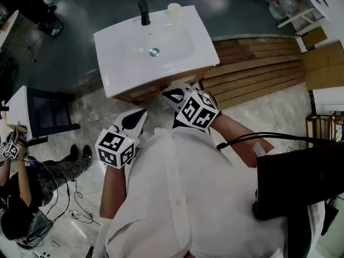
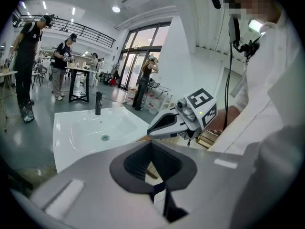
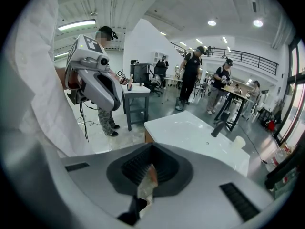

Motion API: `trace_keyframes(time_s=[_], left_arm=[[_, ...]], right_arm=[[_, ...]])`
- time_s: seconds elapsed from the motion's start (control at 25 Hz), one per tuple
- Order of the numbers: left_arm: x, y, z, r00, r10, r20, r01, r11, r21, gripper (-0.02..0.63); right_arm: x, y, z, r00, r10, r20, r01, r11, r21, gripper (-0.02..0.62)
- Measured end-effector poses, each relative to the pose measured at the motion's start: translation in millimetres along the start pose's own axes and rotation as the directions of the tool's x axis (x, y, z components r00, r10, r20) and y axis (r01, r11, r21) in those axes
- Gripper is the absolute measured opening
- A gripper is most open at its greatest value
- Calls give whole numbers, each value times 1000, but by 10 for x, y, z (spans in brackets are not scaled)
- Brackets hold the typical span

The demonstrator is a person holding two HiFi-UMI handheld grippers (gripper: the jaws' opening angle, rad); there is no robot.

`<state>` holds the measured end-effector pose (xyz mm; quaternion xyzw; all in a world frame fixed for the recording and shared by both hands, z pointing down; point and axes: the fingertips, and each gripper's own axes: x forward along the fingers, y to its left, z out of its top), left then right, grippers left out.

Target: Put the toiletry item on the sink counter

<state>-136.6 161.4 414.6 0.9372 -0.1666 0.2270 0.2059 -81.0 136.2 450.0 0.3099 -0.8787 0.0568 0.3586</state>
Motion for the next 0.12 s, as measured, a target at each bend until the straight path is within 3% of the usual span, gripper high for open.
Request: trace_keyframes(time_s=[0.12], left_arm=[[-7, -38, -48, 1000, -3, -2, 3, 1000, -4, 6]], right_arm=[[-2, 60, -28, 1000, 6, -4, -6, 1000, 4, 5]])
